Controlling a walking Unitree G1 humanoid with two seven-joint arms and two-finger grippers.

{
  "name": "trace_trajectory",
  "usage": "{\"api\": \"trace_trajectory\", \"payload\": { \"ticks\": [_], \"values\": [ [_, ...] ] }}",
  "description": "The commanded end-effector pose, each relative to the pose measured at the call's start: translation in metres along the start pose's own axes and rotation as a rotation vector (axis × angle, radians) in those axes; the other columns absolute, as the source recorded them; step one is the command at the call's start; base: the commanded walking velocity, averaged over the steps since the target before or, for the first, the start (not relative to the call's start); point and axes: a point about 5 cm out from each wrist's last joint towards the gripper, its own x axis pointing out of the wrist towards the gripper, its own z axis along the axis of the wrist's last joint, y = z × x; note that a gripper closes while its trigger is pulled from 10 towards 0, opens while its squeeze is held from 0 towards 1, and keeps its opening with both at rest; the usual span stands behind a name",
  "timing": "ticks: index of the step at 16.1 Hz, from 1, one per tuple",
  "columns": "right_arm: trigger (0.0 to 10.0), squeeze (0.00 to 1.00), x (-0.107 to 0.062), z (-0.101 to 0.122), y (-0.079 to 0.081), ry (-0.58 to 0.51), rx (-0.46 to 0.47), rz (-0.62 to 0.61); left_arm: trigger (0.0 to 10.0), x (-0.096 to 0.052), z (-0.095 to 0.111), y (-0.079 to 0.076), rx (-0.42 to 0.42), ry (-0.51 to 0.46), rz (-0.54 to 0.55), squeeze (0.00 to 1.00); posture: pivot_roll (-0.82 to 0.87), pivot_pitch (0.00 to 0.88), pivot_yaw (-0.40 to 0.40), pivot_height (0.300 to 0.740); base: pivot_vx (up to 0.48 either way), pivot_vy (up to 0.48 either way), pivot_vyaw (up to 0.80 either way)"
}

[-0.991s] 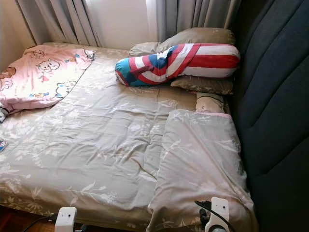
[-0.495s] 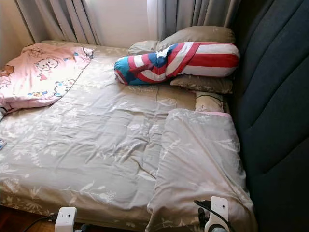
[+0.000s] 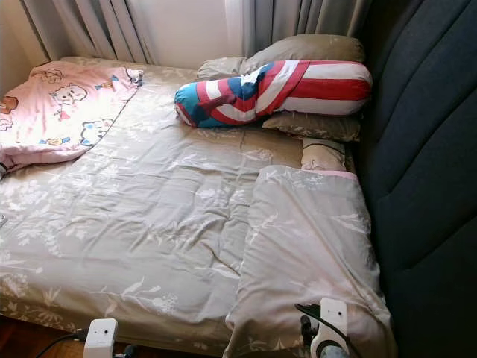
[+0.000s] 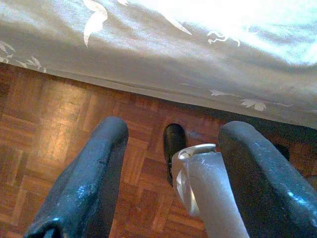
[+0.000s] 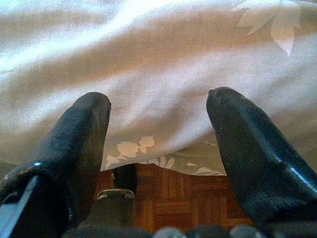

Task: Clean up the room

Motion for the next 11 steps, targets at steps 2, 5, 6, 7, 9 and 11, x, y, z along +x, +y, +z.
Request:
{"api": "trace_trajectory", "payload": {
  "ticks": [2,5,6,7,9,11],
  "values": [
    [10.0,0.0,-0.0014,-0.0074,0.0008,0.032,0.017,-0.007,10.0,-0.0013,-0.0053,0.0035,-0.004,0.029,0.004,0.0,0.09,0.072,-0.031,0.74,0.0,0.0,0.0],
    [10.0,0.0,-0.0017,-0.0089,0.0028,0.036,0.02,0.003,10.0,-0.0013,-0.005,0.0045,0.006,0.03,0.002,0.0,0.09,0.065,-0.026,0.74,0.0,0.0,0.0],
    [10.0,0.0,-0.002,-0.0094,0.0024,0.036,0.022,0.0,10.0,-0.0013,-0.005,0.0045,0.008,0.03,0.0,0.0,0.09,0.065,-0.026,0.74,0.0,0.0,0.0],
    [4.9,0.0,-0.0021,-0.0095,0.0024,0.033,0.022,0.004,0.9,-0.0013,-0.0049,0.0042,0.011,0.031,-0.002,0.0,0.09,0.057,-0.026,0.74,0.0,0.0,0.0],
    [10.0,0.0,-0.0023,-0.0097,0.0018,0.032,0.018,0.006,10.0,-0.0012,-0.005,0.004,0.007,0.03,0.005,0.0,0.09,0.06,-0.028,0.74,0.0,0.0,0.0],
    [10.0,0.0,-0.0021,-0.0094,0.0016,0.033,0.017,0.003,10.0,-0.0011,-0.0048,0.0037,0.008,0.03,0.005,0.0,0.09,0.065,-0.032,0.74,0.0,0.0,0.0]
  ]
}}
